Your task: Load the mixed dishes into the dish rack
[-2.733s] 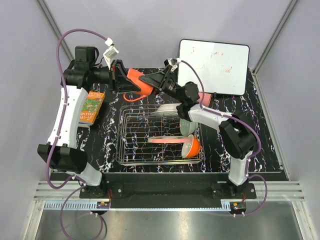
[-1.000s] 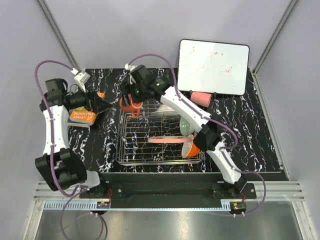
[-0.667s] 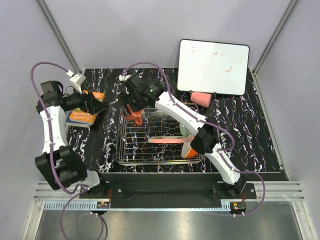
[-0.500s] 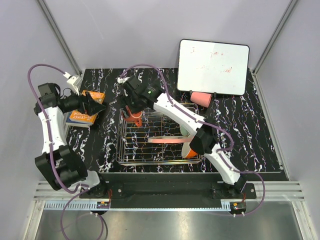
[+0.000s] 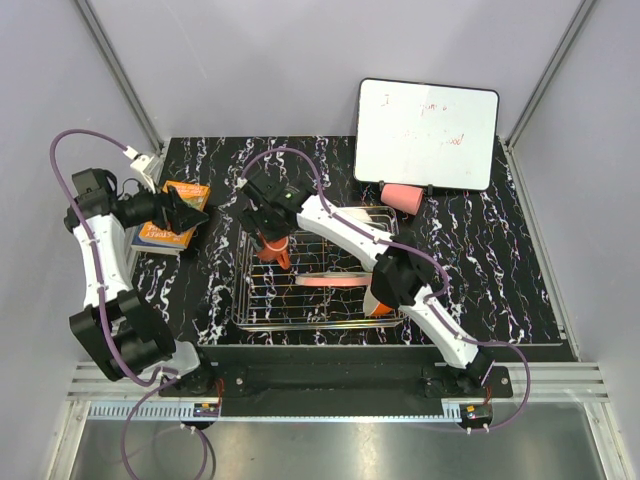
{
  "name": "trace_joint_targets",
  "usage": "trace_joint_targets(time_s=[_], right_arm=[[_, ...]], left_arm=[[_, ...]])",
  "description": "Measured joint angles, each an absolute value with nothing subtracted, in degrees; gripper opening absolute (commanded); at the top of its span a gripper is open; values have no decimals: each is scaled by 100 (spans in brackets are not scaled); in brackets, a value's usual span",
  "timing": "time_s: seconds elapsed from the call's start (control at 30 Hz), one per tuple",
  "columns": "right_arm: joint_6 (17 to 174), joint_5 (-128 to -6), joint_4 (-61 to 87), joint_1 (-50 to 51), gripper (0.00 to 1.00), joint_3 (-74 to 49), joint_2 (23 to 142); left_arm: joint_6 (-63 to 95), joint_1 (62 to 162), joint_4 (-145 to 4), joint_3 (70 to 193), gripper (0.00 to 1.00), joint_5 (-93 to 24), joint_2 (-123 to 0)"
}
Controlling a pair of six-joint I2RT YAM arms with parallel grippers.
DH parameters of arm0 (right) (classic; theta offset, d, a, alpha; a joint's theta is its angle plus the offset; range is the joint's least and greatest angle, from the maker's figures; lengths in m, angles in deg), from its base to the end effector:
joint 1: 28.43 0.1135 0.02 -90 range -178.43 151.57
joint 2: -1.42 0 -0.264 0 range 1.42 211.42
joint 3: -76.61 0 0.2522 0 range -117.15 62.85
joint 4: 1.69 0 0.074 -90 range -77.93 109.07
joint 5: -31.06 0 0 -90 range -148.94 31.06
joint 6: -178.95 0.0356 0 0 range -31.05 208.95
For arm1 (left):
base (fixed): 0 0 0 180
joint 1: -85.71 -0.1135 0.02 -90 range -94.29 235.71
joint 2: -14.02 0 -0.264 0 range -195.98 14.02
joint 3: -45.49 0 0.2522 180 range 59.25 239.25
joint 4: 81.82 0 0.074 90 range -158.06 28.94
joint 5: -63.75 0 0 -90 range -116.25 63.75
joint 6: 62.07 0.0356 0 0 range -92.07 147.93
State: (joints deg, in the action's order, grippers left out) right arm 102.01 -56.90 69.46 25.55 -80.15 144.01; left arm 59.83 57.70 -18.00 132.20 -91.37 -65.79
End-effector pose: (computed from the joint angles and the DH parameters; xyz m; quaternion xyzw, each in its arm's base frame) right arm 0.3150 0.4311 0.2437 -0.3303 0.8999 0.1427 0.2463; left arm 0.2555 0.0993 0.3291 0.1805 0.8023 -0.3272 0.4655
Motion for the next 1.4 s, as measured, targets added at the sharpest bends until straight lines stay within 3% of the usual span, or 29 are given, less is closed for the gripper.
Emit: trace_joint_targets(time_s=[0.5,0.53,0.57,0.63,0.73,0.83,0.9,0.97,1.0,1.4], right_arm=[[10212,-5810,6924,2557,0,-8137,14648],[10212,-5810,6919,2557,2,-8161,14672],[10212,-5810,6911,2557,21,-8190,14687],[10214,-5812,6897,2557,28,-8214,14709],[10217,-5810,6871,2557,48,-8227,14729],[10217,-5808,6832,2557,57,-8240,14748],[10214,-5808,6810,2557,73,-8258,14766],[10217,-5806,6786,2557,82,-8264,14774],[10214,-5803,6775,2557,99,-8264,14777],[10214,-5749,6723,2557,100,-8264,14820]], left_arm=[[6206,5613,-1649,13220,99,-9257,-6579],[6230,5596,-1634,13220,99,-9270,-6579],[6259,5580,-1610,13220,99,-9286,-6579],[6298,5558,-1551,13220,99,-9308,-6579],[6355,5550,-1483,13220,99,-9338,-6599],[6405,5534,-1424,13220,99,-9375,-6629],[6440,5521,-1371,13220,99,-9388,-6651],[6475,5512,-1347,13220,99,-9406,-6662],[6501,5508,-1339,13220,99,-9417,-6664],[6661,5458,-1197,13220,99,-9520,-6721]])
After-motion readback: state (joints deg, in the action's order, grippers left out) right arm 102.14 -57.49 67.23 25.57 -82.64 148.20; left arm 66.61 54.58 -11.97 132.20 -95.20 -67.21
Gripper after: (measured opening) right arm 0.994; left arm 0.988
